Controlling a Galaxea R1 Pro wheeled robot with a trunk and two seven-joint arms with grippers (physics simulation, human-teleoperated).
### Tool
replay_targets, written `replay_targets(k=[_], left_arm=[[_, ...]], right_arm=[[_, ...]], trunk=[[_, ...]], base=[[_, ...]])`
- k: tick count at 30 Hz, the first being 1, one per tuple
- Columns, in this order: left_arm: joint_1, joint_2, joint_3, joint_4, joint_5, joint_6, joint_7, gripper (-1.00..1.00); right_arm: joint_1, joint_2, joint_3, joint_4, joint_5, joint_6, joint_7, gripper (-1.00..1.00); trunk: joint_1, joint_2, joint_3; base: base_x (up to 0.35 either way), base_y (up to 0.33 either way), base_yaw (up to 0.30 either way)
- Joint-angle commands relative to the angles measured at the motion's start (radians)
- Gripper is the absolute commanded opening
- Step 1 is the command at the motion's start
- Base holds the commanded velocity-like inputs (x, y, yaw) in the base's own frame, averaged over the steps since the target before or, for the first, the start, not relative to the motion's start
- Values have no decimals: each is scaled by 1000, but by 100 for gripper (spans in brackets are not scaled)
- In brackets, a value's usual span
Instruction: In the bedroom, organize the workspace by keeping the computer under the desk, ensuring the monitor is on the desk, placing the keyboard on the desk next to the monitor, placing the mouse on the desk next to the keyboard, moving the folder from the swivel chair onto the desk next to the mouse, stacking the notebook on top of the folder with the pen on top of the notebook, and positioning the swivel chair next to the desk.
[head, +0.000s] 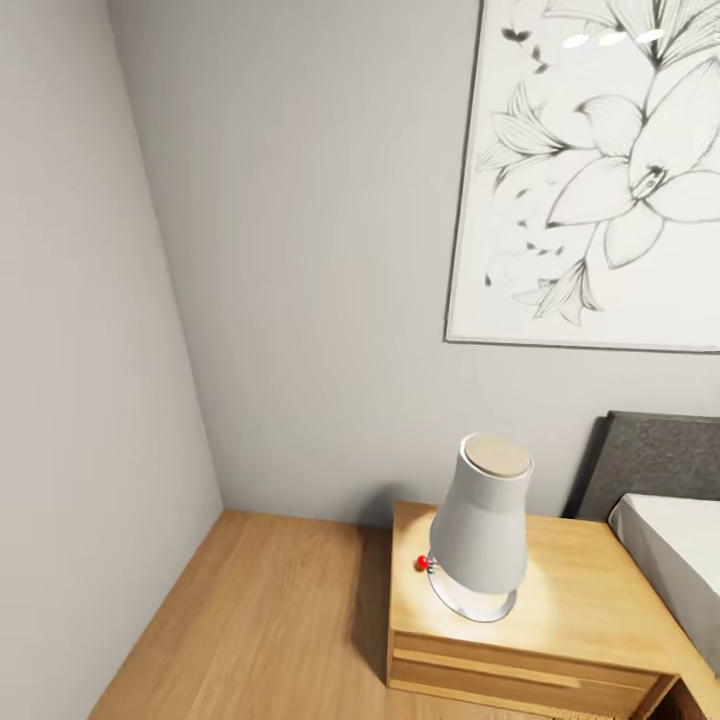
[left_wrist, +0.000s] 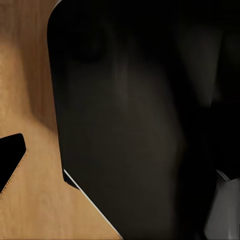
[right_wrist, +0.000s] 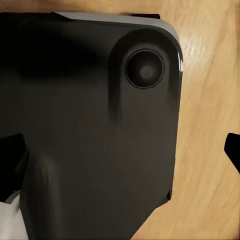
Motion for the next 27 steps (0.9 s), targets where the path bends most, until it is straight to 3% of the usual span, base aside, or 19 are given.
replay_targets(k=[1, 6, 7, 11, 17, 22, 23, 27], left_arm=[[1, 0, 0, -2, 0, 0, 0, 100], [1, 0, 0, -2, 1, 0, 0, 100], [1, 0, 1, -2, 1, 0, 0, 100], [0, 0, 2, -3, 3, 0, 2, 100], [0, 2, 2, -9, 3, 0, 2, 100], [0, -5, 2, -107, 3, 0, 2, 100], [0, -10, 2, -190, 3, 1, 2, 100], [0, -15, 2, -310, 3, 2, 4, 100]], right_arm=[[-1, 0, 1, 1, 0, -9, 0, 100], [-1, 0, 0, 1, 0, -37, -2, 100], [-1, 1, 0, 1, 0, -114, -2, 100], [-1, 1, -2, 1, -4, -220, -2, 100], [-1, 2, -6, 1, -8, -293, -2, 100], [-1, 1, -6, -67, -7, -419, 3, 100], [-1, 0, -4, -145, -4, -442, 4, 100], [-1, 1, -4, -234, -5, -453, 2, 100]], trunk=[[-4, 7, 2], [-23, 42, 18], [-27, 49, 21], [-42, 77, 34], [-65, 119, 50], [-84, 154, 65], [-88, 161, 68], [-104, 189, 80]], base=[[0, 0, -246], [0, 0, -254], [0, 0, -259], [0, 0, -271], [0, 0, -277], [0, 0, -272], [0, 0, -282], [0, 0, -282]])
